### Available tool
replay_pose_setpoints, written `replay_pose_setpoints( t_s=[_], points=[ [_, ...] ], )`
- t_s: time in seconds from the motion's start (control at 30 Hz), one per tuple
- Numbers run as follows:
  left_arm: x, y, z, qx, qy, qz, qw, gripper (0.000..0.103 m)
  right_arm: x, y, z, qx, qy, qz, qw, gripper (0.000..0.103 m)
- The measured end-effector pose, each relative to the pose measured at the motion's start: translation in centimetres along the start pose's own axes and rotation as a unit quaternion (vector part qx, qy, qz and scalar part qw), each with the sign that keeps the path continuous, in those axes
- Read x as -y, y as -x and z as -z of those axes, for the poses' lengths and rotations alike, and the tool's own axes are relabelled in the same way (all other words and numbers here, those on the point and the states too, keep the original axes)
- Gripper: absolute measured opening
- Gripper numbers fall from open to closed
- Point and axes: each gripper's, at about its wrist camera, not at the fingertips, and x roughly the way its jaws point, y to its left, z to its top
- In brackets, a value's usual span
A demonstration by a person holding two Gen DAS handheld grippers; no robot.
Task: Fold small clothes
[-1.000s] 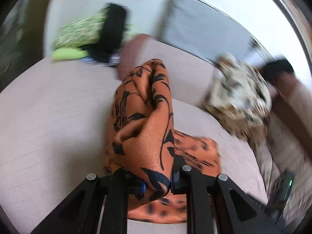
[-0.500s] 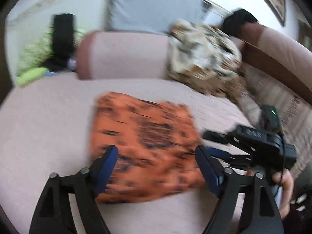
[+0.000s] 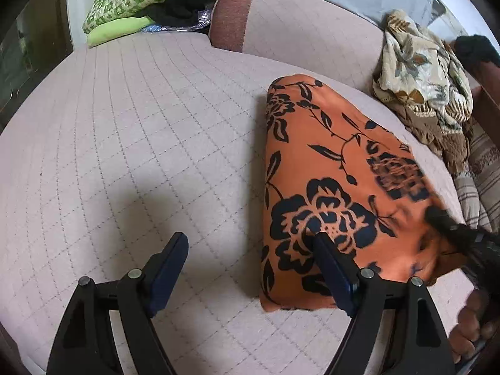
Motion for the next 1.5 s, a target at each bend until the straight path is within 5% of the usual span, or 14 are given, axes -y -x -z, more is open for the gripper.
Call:
replay_pose_setpoints(
  t_s=[0.23, 0.3, 0.37, 0.43, 0.53, 0.67, 0.83, 0.97, 1.13, 1.23, 1.5],
  points=[
    [5.3, -0.9, 0.4, 0.008, -0.057, 0.0, 0.9984, 0.083, 1.5, 5.9, -0.9, 0.109, 0.018, 0.035, 0.993, 0.016],
    [6.9, -2.1, 0.5, 0.004, -0.081, -0.022, 0.9964, 0.083, 3.5, 5.6, -1.1, 0.08, 0.001, 0.04, 0.996, 0.017],
    [7.7, -3.0, 0.8, -0.008, -0.095, -0.036, 0.9948, 0.083, 5.3, 2.9, -1.1, -0.012, -0.035, 0.017, 0.999, 0.02],
    [7.7, -2.8, 0.7, -0.006, -0.091, -0.032, 0.9954, 0.083, 6.2, 1.6, -0.9, -0.045, -0.055, 0.041, 0.997, 0.024],
    [7.4, -1.6, -0.1, 0.002, -0.096, -0.033, 0.9949, 0.083, 6.4, 3.0, -2.2, -0.02, -0.068, 0.021, 0.997, 0.026],
    [7.5, -1.3, -1.1, 0.013, -0.112, -0.061, 0.9917, 0.083, 6.3, 5.4, -3.3, 0.075, -0.066, 0.009, 0.995, 0.027],
    [7.8, -1.8, 0.1, 0.013, -0.134, -0.071, 0.9883, 0.083, 3.6, 5.1, -6.0, 0.099, 0.014, 0.004, 0.995, 0.023],
    [7.6, -2.3, 0.8, 0.019, -0.132, -0.076, 0.9882, 0.087, 3.9, 3.6, -7.6, 0.072, -0.015, -0.032, 0.997, 0.023],
    [7.5, -2.6, 0.8, 0.013, -0.138, -0.08, 0.9871, 0.095, 5.3, -1.5, -9.3, 0.02, -0.056, -0.019, 0.998, 0.022],
    [7.4, -3.1, 0.7, 0.011, -0.137, -0.082, 0.9872, 0.098, 7.6, -5.2, -9.3, -0.029, -0.097, 0.051, 0.994, 0.021],
    [7.4, -3.0, 0.7, 0.013, -0.132, -0.094, 0.9867, 0.099, 6.8, -4.0, -8.7, -0.019, -0.087, 0.055, 0.994, 0.025]
  ],
)
